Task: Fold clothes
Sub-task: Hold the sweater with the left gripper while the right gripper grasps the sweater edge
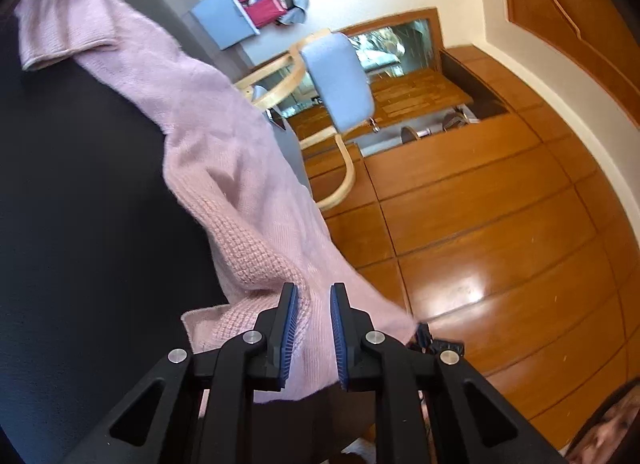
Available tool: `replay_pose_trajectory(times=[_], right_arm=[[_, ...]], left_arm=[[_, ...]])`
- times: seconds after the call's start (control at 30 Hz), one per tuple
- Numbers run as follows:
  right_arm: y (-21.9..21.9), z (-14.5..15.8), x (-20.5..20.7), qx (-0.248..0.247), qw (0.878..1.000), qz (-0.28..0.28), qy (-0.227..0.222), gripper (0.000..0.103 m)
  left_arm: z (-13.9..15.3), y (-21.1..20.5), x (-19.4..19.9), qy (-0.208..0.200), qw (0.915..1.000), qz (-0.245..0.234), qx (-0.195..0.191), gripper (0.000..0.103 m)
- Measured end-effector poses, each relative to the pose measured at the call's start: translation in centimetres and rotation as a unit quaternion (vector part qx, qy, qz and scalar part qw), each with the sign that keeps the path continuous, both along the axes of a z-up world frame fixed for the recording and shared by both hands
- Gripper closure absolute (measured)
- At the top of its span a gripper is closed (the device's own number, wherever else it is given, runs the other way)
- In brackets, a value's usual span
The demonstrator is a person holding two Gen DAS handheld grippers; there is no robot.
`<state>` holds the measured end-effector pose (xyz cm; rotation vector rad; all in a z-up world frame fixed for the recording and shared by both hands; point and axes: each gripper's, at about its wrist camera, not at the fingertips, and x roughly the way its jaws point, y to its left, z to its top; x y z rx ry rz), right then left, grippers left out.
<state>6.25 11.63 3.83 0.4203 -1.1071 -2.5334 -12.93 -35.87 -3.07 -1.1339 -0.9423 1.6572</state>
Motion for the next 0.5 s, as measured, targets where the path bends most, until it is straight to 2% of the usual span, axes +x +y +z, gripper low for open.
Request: replay_pose_trajectory(times=[0.07, 0.13, 0.23, 0.3, 0.33, 0.37, 0.4, 0.43, 0.47, 0.5], right_arm=[[0.7, 0.2, 0.7, -0.014, 1.000, -0.007, 0.017, 0.103], [0.9, 0.3, 0.9, 0.006, 1.000, -0.028, 0.001, 0.103], [-0.2, -0.9, -0.3, 0.059, 0.995, -0.037, -0.076, 0.098], [-1.2, -1.8, -0.9, 0.099, 0.986, -0.042, -0.127, 0.093], [-1.9, -2.3, -1.0, 0.122, 0.980, -0.044, -0.151, 0.083], [-2.3, -2.6, -0.8, 0.135, 0.976, -0.045, -0.162, 0.068], [-2.6, -2.7, -0.5, 0.145, 0.974, -0.052, -0.168, 0.058], [-2.8, -2.9, -0.1, 0.154, 0.971, -0.061, -0.174, 0.032], [-2.9, -3.1, 0.4, 0.159, 0.968, -0.073, -0.180, 0.017], [-3.0, -3.2, 0.9, 0.156, 0.967, -0.085, -0.184, 0.016]], left_arm=[[-0.7, -0.6, -0.3, -0.013, 0.9998, 0.015, 0.000, 0.089], [-1.6, -1.1, -0.5, -0.027, 0.9992, 0.027, -0.011, 0.089], [-3.2, -1.7, -0.3, -0.041, 0.9971, 0.037, -0.051, 0.084], [-4.1, -1.8, 0.2, -0.045, 0.9952, 0.031, -0.082, 0.077], [-4.4, -1.8, 0.5, -0.044, 0.9945, 0.022, -0.092, 0.077], [-4.7, -1.8, 0.8, -0.043, 0.9938, 0.014, -0.102, 0.075], [-4.9, -1.9, 1.1, -0.042, 0.9929, 0.006, -0.111, 0.074], [-5.0, -2.0, 1.4, -0.040, 0.9923, 0.000, -0.117, 0.074], [-5.2, -2.2, 1.8, -0.038, 0.9924, -0.006, -0.116, 0.073], [-5.3, -2.4, 2.2, -0.036, 0.9926, -0.012, -0.115, 0.071]])
